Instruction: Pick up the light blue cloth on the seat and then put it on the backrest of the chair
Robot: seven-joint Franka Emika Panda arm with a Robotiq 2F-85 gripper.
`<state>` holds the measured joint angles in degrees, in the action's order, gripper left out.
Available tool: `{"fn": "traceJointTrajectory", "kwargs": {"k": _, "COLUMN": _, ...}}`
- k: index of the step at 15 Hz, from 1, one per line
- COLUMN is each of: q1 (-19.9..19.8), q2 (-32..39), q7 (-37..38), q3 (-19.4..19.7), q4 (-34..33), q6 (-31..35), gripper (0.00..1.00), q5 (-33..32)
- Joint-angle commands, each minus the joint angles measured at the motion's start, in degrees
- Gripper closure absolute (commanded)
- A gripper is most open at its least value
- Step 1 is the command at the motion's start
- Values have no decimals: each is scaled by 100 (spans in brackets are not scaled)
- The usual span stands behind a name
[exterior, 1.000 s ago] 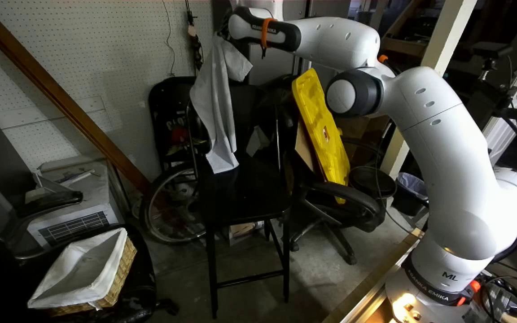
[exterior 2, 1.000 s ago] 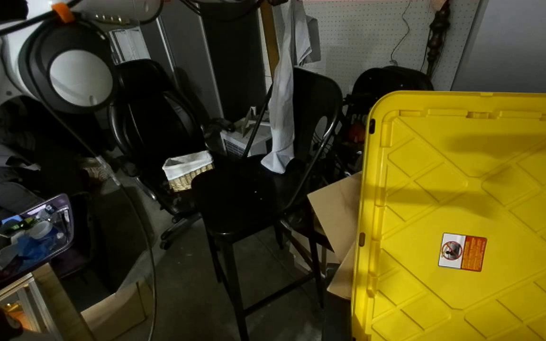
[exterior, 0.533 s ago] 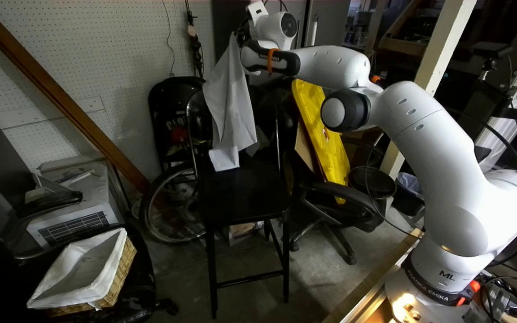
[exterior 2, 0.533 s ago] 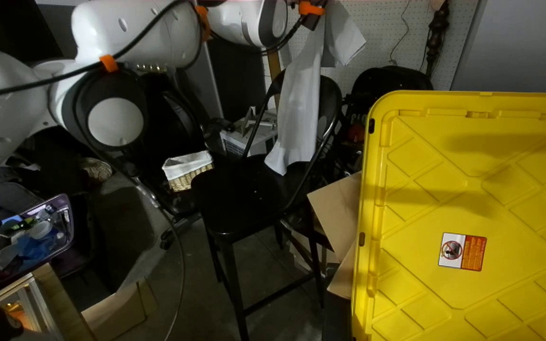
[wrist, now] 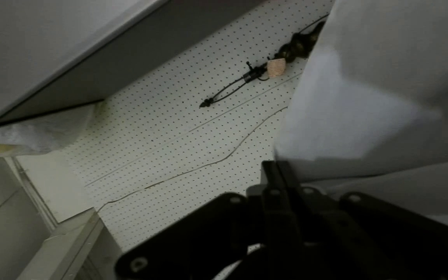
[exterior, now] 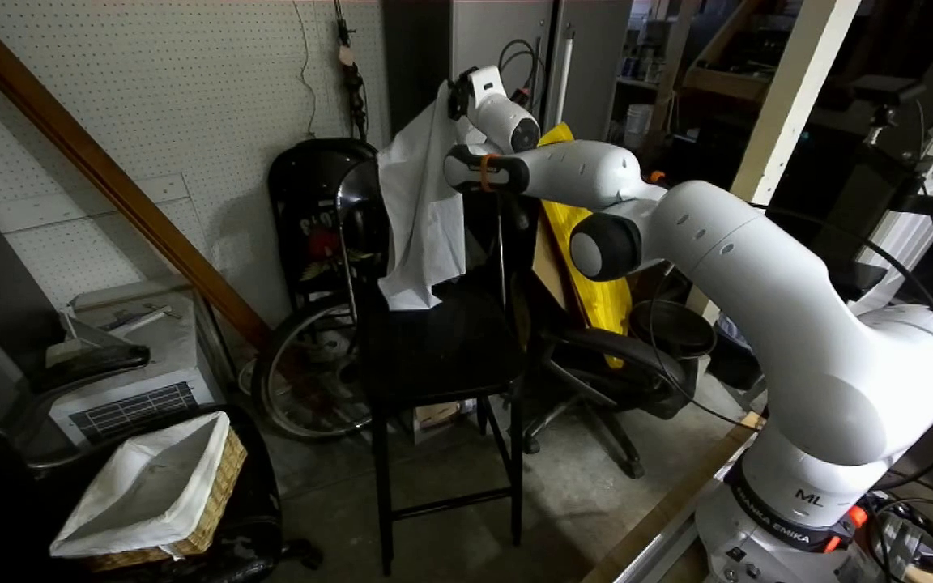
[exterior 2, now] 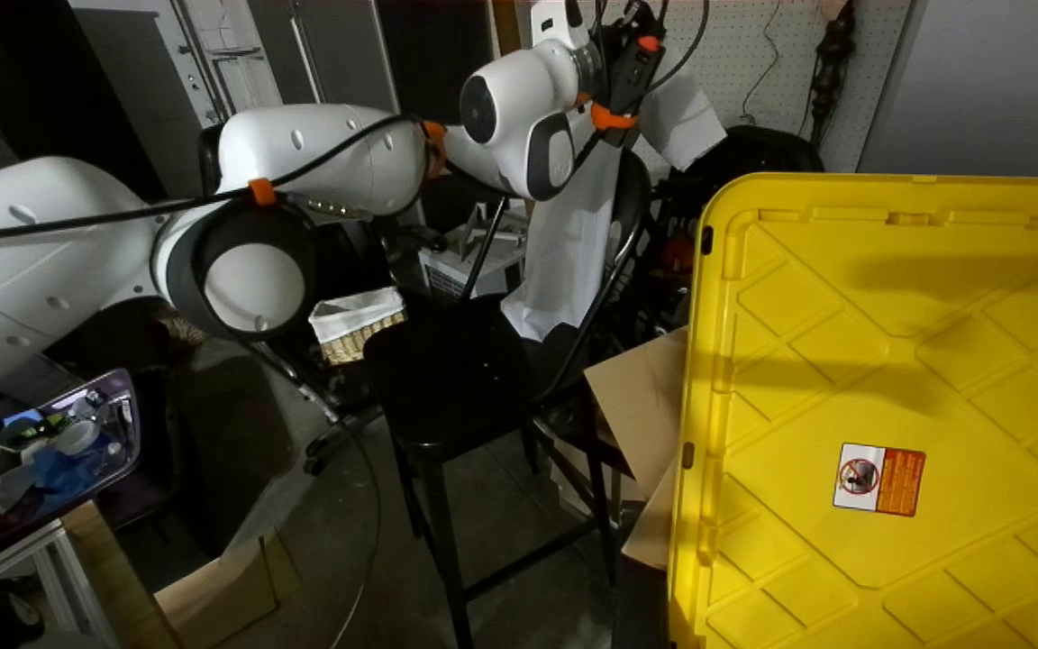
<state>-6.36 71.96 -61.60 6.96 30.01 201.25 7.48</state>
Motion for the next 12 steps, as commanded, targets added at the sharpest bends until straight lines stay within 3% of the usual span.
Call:
{"fn": "traceJointTrajectory", "kwargs": {"k": 1, "q1": 150, "q2": 175, "q7": -349, "q3": 383, "q4": -199, "q6": 480, "gripper": 100, "q5": 774}}
{"fn": "traceJointTrajectory", "kwargs": {"k": 4, "q1": 264, "q2": 130, "q7": -432, "q3": 504, "q4": -103, "q6": 459, "gripper": 100, "q5": 1014}}
{"fn": "traceJointTrajectory", "kwargs": {"k": 5, "q1": 301, "q2": 117, "q7": -448, "q3": 537, "q4": -74, "q6": 414, "gripper": 74, "q5": 1083}}
{"fn": "traceJointTrajectory", "kwargs": {"k": 7, "q1": 349, "q2": 121, "q7": -406, "q3": 591, "q4": -67, "q6": 330, "gripper": 66, "q5": 1091}}
{"fn": "traceJointTrajectory", "kwargs": {"k": 12, "q1": 352, "q2": 162, "q7": -373, "q3": 721, "q4": -64, "q6": 316, "gripper": 34, "q5": 1117}}
